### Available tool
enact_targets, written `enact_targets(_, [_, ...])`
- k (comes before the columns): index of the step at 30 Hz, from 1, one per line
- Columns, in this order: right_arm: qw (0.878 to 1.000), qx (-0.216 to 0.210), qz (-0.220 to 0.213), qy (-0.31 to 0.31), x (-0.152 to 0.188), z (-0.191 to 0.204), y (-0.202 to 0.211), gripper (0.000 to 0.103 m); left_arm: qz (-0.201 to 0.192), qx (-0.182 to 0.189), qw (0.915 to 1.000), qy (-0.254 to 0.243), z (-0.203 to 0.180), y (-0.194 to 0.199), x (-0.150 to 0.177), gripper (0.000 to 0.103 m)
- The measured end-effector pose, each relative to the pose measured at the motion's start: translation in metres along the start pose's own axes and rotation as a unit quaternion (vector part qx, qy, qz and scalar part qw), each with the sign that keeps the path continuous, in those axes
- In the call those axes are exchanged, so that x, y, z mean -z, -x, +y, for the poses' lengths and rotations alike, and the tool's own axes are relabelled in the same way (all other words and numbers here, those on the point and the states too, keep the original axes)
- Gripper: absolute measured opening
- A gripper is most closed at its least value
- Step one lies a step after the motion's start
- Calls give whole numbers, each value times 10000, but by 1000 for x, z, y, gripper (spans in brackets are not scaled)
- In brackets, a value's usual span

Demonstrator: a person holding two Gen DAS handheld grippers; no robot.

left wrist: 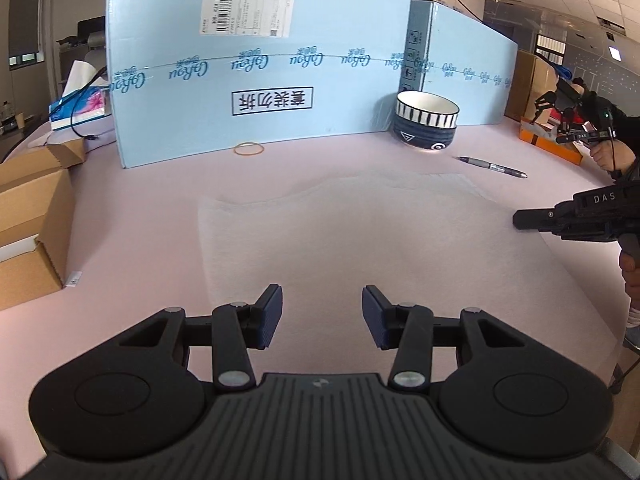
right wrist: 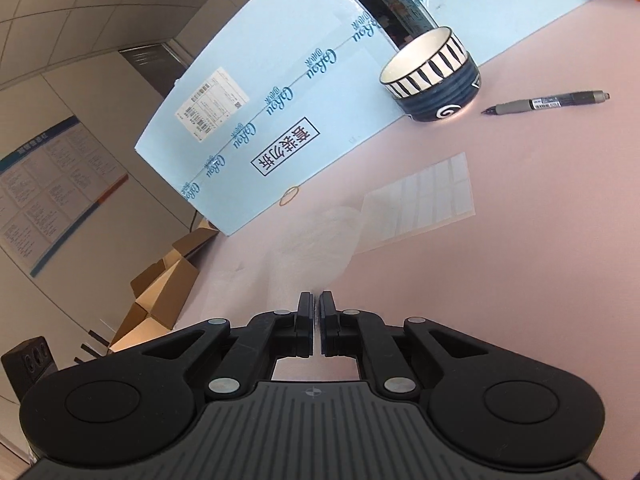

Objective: Fold shopping bag

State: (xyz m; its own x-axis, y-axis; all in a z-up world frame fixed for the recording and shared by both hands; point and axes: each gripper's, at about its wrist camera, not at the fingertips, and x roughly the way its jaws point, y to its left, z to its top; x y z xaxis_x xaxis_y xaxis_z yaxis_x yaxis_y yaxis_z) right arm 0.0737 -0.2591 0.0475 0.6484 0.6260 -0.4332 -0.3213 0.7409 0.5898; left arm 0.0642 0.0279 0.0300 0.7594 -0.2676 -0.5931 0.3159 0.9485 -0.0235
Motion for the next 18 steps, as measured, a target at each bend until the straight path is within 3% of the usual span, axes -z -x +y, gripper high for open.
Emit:
enact_targets(5, [9997,-74,218,33,2,-2,-9,28,394,34,9989,-262,-16,-23,5,41])
enact_targets(8, [9981,-111,465,-393,-5,-18,-24,41,381,8,9990,-239,-15,-23,10,42])
enact_targets(12, [9852,-512,873,-1383,-21,-49,-49,41,471,-56,9987,-207,-12,-20,7,42])
enact_targets(14, [9791,-605,872,-1734,-28,-55,-51,44,482,-92,9985,-253,-12,-21,3,42])
enact_targets(18, [9546,-1080,1181,-2514,-37,-70,-68,44,402,91,9984,-399,-20,-28,-20,42])
